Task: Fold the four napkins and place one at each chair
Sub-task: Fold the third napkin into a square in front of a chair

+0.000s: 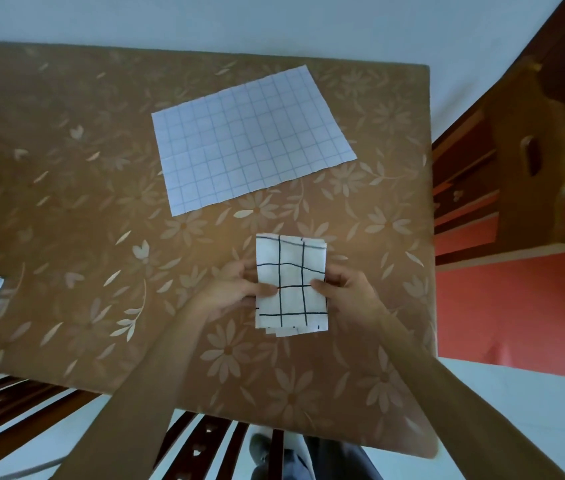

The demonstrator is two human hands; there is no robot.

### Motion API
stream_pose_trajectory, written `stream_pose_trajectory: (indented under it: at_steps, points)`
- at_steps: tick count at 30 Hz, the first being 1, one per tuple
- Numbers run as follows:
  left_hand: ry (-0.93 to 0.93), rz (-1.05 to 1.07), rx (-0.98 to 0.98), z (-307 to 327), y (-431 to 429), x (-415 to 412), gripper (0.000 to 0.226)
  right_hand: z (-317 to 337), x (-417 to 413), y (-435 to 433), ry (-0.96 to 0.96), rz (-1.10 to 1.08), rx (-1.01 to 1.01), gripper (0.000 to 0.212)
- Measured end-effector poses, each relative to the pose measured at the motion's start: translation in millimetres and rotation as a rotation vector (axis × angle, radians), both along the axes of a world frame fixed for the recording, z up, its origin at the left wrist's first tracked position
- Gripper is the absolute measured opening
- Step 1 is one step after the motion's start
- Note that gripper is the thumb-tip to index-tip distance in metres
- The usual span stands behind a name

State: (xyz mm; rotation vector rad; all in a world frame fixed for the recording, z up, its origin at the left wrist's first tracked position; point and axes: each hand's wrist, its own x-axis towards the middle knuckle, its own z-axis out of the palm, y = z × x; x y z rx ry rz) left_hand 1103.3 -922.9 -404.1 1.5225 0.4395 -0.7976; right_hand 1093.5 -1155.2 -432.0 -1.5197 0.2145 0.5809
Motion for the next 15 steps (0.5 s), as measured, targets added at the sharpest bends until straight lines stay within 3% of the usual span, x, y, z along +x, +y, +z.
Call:
stream_pose_trajectory:
  at_steps: [3, 9, 12, 14, 15]
  points:
    - [-0.069, 0.009, 0.035, 3.4, 5.6, -6.0, 0.022, 1.8, -2.7, -1.1, -0.027, 0.016, -0.003, 0.028]
    - [-0.025, 0.15, -0.044, -1.9, 11.7, -22.5, 0.039, 1.3, -9.0, 3.8, 0.056, 0.119, 0.015, 0.044]
    - [0.049, 0.241, -0.07, -7.4, 15.2, -30.5, 0.039, 0.8, -7.7, 6.4, 0.042, 0.163, -0.054, 0.03]
    - [0.04, 0.248, -0.028, -6.0, 17.4, -38.0, 0.018, 3.3, -6.8, 10.9, 0.03, 0.189, -0.087, 0.013]
    - [-0.008, 0.237, 0.019, -8.5, 20.9, -43.2, 0.012, 2.4, -7.1, 14.1, 0.021, 0.205, -0.111, 0.015]
